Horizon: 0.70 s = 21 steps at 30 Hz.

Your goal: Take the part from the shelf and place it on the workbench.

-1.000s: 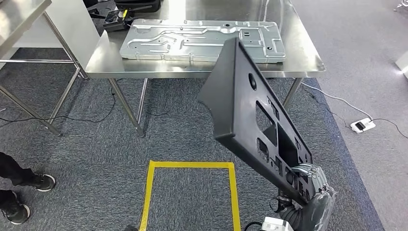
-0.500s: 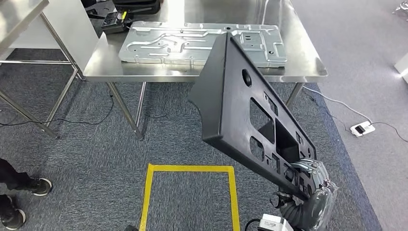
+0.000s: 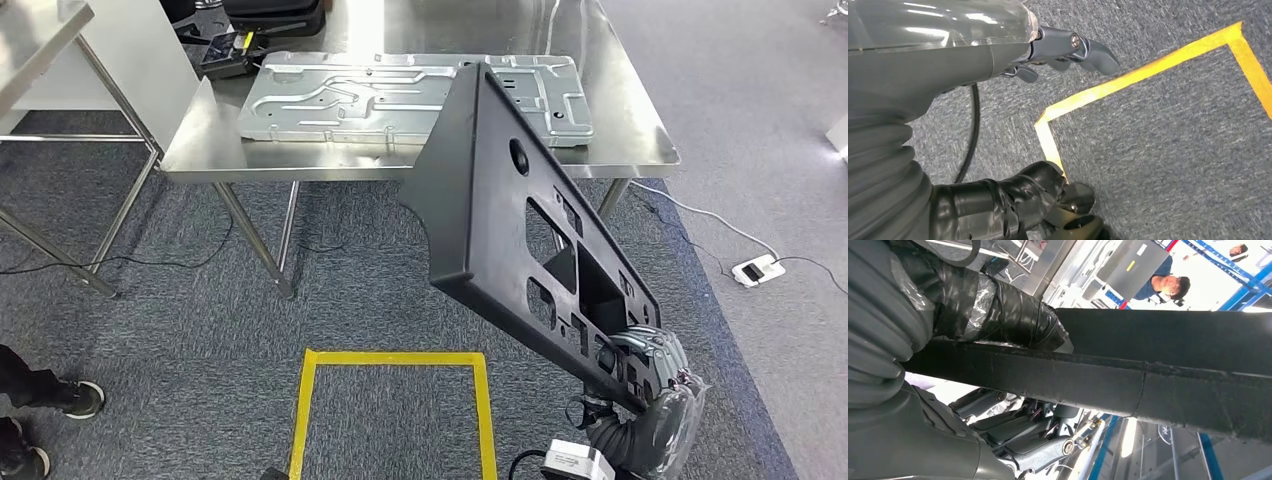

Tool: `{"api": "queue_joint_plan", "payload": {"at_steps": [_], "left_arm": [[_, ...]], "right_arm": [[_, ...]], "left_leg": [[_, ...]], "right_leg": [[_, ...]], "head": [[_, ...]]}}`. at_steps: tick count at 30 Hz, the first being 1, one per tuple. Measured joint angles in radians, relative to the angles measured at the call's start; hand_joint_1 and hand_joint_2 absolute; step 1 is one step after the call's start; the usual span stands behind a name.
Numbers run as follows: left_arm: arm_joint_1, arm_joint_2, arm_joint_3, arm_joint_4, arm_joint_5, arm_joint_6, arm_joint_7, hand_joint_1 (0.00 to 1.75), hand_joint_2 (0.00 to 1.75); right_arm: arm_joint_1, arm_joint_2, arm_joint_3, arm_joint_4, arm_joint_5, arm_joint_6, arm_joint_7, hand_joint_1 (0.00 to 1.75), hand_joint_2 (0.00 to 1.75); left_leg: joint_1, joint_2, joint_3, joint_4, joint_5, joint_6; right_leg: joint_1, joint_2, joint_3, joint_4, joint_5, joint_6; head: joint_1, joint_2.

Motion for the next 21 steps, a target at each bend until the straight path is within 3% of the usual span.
{"api": "queue_joint_plan", "payload": {"at_steps": [2,5,6,7,9,11,15,17,20,21], "left_arm": [[-0.001,0.0,0.0,0.0,0.0,0.0,-0.001,0.0,1.75],[0.001,0.0,0.0,0.0,0.0,0.0,-0.002,0.0,1.75],[0.003,0.0,0.0,0.0,0.0,0.0,-0.002,0.0,1.75],[0.004,0.0,0.0,0.0,0.0,0.0,-0.002,0.0,1.75],[0.005,0.0,0.0,0.0,0.0,0.0,-0.002,0.0,1.75],[0.004,0.002,0.0,0.0,0.0,0.0,-0.002,0.0,1.75],[0.002,0.004,-0.001,0.0,0.0,0.0,-0.002,0.0,1.75],[0.003,0.004,-0.001,0.0,0.0,0.0,-0.002,0.0,1.75],[0.002,0.004,-0.001,0.0,0.0,0.0,-0.002,0.0,1.75],[0.002,0.004,-0.001,0.0,0.0,0.0,-0.002,0.0,1.75]], "right_arm": [[-0.003,-0.001,0.001,0.0,0.0,0.0,0.002,1.75,1.75],[-0.007,-0.001,0.001,0.001,0.0,0.0,0.003,1.75,1.75],[-0.007,-0.001,0.001,0.001,0.0,0.0,0.003,1.75,1.75],[-0.007,-0.002,0.001,0.002,0.0,0.0,0.003,1.75,1.75],[-0.008,-0.002,0.001,0.003,0.0,0.0,0.004,1.75,1.75],[-0.009,-0.002,0.001,0.003,0.0,0.0,0.004,1.75,1.75],[-0.01,-0.002,0.002,0.003,0.0,0.0,0.004,1.75,1.75],[-0.012,-0.002,0.002,0.003,0.0,0.0,0.004,1.75,1.75],[-0.013,-0.003,0.002,0.005,0.0,0.0,0.004,1.75,1.75],[-0.012,-0.004,0.002,0.006,0.0,0.0,0.004,1.75,1.75]], "left_leg": [[0.002,0.0,-0.019,0.053,-0.03,-0.007],[0.003,0.0,-0.129,0.245,-0.098,-0.012],[0.003,0.0,-0.158,0.282,-0.096,-0.011],[0.002,0.0,-0.17,0.283,-0.074,-0.01],[0.001,0.0,-0.142,0.177,0.016,-0.001],[-0.004,0.0,-0.098,0.065,0.069,0.011],[-0.008,-0.001,-0.072,0.016,0.063,0.024],[-0.001,-0.001,-0.055,-0.001,0.063,0.034],[0.001,0.0,-0.035,-0.008,0.051,0.041],[0.001,-0.001,-0.029,-0.008,0.045,0.041]], "right_leg": [[-0.003,-0.001,0.014,-0.01,-0.003,-0.015],[0.002,-0.003,0.03,-0.013,-0.016,-0.03],[0.004,-0.002,0.036,-0.012,-0.021,-0.032],[0.006,0.0,0.043,-0.012,-0.027,-0.032],[0.009,0.003,0.063,-0.012,-0.041,-0.03],[0.013,0.004,0.075,-0.011,-0.055,-0.023],[0.012,0.003,0.082,-0.018,-0.067,-0.002],[0.011,0.001,0.069,0.022,-0.09,0.009],[0.005,-0.001,-0.041,0.208,-0.157,0.019],[0.002,-0.001,-0.077,0.253,-0.159,0.022]], "head": [[0.0,0.0],[-0.001,0.0],[-0.001,0.0],[-0.001,0.0],[0.0,0.0],[0.0,0.0],[-0.001,0.0],[0.001,0.0],[0.002,0.0],[0.002,0.0]]}}
